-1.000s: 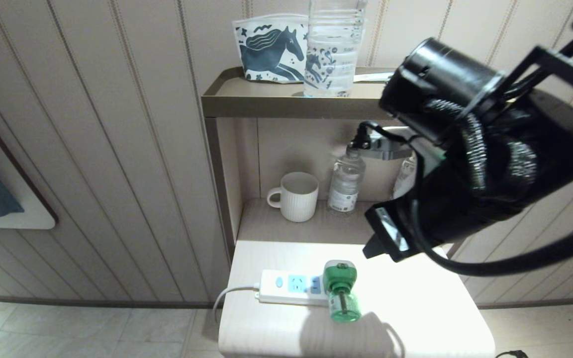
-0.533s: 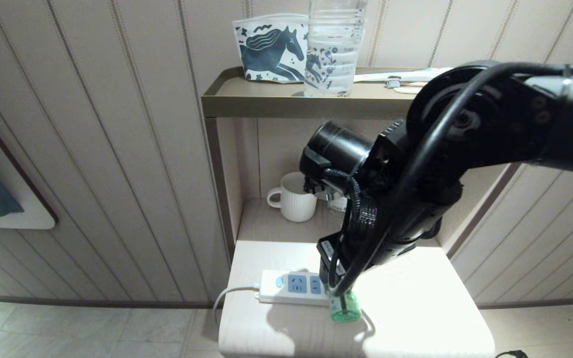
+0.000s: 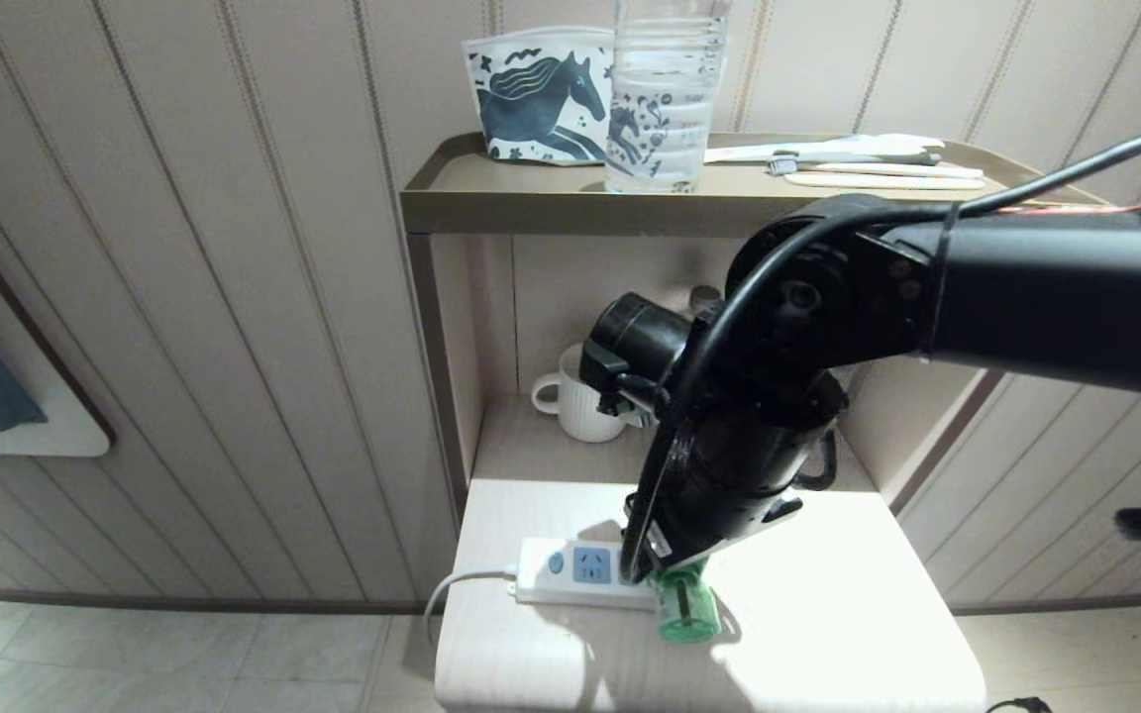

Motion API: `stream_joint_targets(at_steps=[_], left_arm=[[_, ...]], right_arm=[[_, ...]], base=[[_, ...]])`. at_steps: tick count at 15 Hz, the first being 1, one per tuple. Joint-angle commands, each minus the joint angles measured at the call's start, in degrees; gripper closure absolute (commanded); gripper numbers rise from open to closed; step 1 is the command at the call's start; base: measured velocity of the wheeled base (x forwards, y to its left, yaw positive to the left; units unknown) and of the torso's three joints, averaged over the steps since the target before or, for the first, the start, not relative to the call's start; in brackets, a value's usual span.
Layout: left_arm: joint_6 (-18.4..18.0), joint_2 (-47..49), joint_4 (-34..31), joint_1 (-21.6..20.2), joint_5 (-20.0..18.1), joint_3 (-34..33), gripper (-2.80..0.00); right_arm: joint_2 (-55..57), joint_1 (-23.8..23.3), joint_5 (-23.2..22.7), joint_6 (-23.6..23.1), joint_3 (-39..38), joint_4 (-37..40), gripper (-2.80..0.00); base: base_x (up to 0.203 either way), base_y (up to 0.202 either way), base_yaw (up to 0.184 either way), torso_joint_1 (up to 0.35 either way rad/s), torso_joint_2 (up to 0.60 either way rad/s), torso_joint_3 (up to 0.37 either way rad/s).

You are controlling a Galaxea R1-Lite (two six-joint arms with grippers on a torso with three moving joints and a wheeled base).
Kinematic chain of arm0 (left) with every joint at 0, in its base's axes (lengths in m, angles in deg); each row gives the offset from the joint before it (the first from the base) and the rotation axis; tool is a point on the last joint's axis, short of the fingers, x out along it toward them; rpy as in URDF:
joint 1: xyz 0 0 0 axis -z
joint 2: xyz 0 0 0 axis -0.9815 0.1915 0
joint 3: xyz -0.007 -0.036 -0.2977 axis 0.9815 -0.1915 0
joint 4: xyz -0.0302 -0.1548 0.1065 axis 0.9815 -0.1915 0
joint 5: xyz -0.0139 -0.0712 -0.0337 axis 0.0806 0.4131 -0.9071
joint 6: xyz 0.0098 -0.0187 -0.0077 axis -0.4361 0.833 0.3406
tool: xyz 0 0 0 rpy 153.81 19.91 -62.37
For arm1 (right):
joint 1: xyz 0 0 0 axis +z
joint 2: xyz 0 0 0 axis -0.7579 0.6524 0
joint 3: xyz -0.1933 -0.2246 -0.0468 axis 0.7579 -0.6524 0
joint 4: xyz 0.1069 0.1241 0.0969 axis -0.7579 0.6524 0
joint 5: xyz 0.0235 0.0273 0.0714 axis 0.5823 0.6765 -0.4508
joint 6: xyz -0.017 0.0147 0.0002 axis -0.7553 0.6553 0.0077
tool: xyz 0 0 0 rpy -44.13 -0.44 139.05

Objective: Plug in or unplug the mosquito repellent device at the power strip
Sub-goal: Hold the socket with your left hand and unplug it with your right hand

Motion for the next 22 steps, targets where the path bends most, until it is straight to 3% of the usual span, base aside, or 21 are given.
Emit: stream_joint_targets(at_steps=[1, 5, 8, 18, 19, 22], left_arm=[[0.0, 0.0, 0.0, 0.0, 0.0, 0.0, 0.0], [0.0, 0.0, 0.1, 0.0, 0.0, 0.0, 0.0], [0.1, 0.0, 0.4, 0.0, 0.1, 0.0, 0.0], [0.2, 0.0, 0.7, 0.0, 0.1, 0.0, 0.0], [0.2, 0.0, 0.7, 0.0, 0.1, 0.0, 0.0], [0.2, 0.0, 0.7, 0.0, 0.1, 0.0, 0.0]], right_arm=[[0.7, -0.6, 0.0, 1.2, -0.4, 0.5, -2.8], [1.6, -0.5, -0.6, 8.2, -0.4, 0.5, -2.8], [1.5, -0.5, -4.0, 11.8, -0.4, 0.6, -2.8], [3.8, -2.9, -1.3, 13.5, 0.0, 0.2, -2.8], [3.9, -2.9, -1.3, 13.5, 0.0, 0.2, 0.0], [3.7, -2.5, -1.3, 13.3, 0.1, 0.2, 0.0]], base=[[0.0, 0.0, 0.0, 0.0, 0.0, 0.0], [0.0, 0.0, 0.0, 0.0, 0.0, 0.0], [0.0, 0.0, 0.0, 0.0, 0.0, 0.0], [0.0, 0.0, 0.0, 0.0, 0.0, 0.0], [0.0, 0.0, 0.0, 0.0, 0.0, 0.0], [0.0, 0.0, 0.0, 0.0, 0.0, 0.0]])
